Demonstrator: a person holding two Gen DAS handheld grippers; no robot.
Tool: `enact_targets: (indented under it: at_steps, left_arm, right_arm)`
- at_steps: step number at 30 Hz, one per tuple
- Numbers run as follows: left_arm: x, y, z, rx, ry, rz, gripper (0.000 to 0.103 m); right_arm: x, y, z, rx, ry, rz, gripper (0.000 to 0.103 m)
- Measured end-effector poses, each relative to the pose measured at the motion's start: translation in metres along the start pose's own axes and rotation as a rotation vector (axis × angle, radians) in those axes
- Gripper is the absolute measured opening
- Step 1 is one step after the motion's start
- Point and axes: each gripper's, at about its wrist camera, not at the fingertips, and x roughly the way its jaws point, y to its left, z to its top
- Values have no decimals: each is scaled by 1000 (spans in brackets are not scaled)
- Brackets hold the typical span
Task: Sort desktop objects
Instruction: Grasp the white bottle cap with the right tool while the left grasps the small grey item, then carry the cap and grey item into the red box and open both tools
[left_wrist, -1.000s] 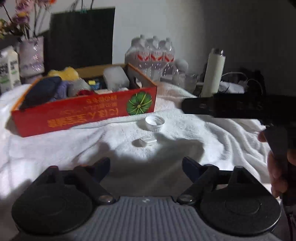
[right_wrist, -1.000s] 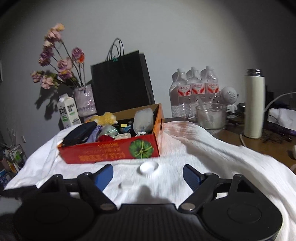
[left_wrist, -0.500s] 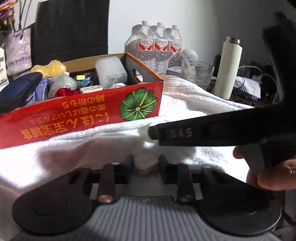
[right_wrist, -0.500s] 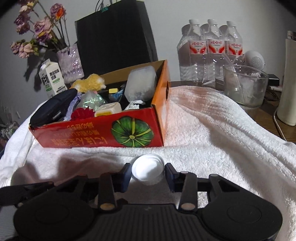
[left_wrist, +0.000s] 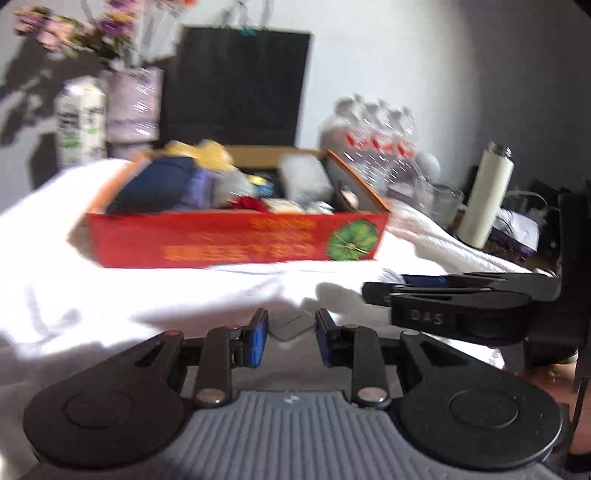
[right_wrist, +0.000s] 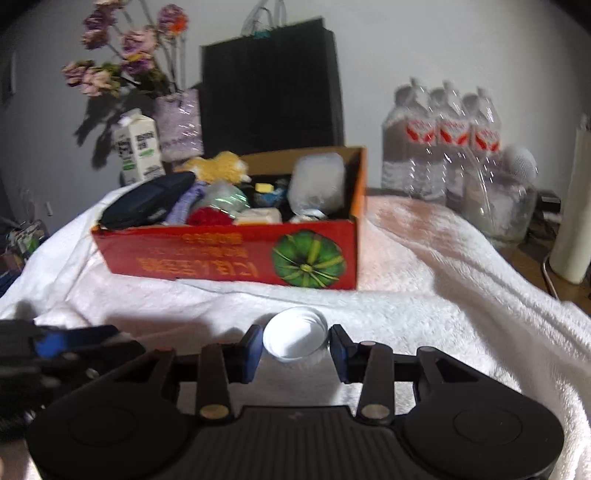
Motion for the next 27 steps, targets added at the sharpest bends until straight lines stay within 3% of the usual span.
enact_targets:
  at_steps: [7,14,18,27]
  left_arm:
    - [-70,21,-25,-25,-21,77,29]
    - [-122,18,-61,-18,-52,47,29]
    - [-147,17,-70,-7,-111,31,29]
    - [-161,25,-69,-29,-164,15,29]
  right_arm:
    - [-87,52,-21,-38,-139,45,38]
    - [-165,87,-74,-8,-255,0,38]
    - [-184,98,-95,-41,-268,-57,38]
    - [-194,120,-102,-91,-266,-49,38]
